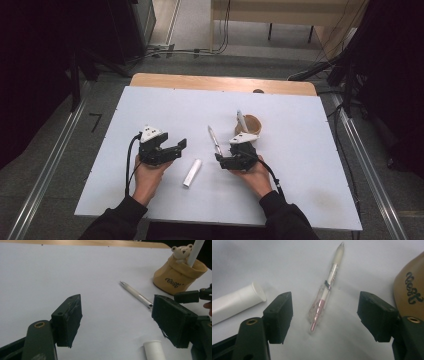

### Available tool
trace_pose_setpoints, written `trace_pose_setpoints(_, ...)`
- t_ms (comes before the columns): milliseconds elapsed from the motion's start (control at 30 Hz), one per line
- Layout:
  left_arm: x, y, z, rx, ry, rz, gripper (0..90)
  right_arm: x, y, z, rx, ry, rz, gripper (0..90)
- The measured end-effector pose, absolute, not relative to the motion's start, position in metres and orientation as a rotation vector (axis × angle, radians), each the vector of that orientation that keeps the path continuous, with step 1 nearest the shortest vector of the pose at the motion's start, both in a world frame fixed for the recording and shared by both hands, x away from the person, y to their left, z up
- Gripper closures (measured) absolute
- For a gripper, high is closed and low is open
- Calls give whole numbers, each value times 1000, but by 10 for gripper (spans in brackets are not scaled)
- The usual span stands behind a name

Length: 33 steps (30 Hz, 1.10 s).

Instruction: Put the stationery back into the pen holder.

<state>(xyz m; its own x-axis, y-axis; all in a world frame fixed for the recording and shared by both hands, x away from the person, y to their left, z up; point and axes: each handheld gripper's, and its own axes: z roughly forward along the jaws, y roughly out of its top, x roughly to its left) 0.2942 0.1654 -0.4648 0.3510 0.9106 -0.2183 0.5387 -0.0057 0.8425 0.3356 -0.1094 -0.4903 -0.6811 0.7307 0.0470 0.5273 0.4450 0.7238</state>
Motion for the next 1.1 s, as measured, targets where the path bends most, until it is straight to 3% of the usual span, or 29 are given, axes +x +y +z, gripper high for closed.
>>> trace_pose_setpoints(1100,295,169,-471,1678,1317,480,220,386,-58,-500,1168,2356,959,485)
